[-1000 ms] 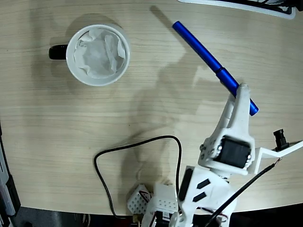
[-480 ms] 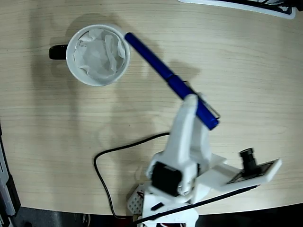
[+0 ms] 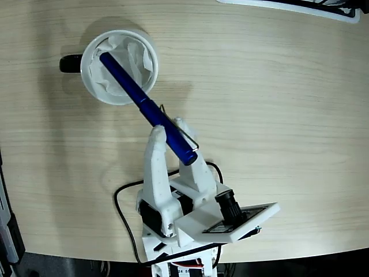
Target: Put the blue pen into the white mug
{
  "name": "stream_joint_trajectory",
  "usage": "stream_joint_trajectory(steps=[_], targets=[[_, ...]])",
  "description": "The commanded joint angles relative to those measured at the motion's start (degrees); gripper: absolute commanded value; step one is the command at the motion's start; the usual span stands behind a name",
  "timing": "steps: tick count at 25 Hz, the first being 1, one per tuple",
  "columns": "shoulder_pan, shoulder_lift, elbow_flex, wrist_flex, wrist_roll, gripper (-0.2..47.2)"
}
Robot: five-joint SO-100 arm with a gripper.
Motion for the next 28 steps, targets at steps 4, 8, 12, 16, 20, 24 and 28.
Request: stream_joint_trajectory(steps=[4,8,12,16,20,24,28], targets=[[-1.49,1.85,5.54,-4.83,-2.99,0.1],[-1.49,1.58,8.35,-5.54,-3.96,0.1],[-1.32,-1.58,8.7,-5.63,-4.13,0.1],[-0.97,-6.33,7.82,-6.77,-4.48,4.0],[-0.09,-8.44,7.73,-6.77,-4.48,20.2],[0.26,-8.61,7.73,-6.94,-4.13,35.6],[1.32,-6.59,7.82,-7.91,-0.09,33.9]])
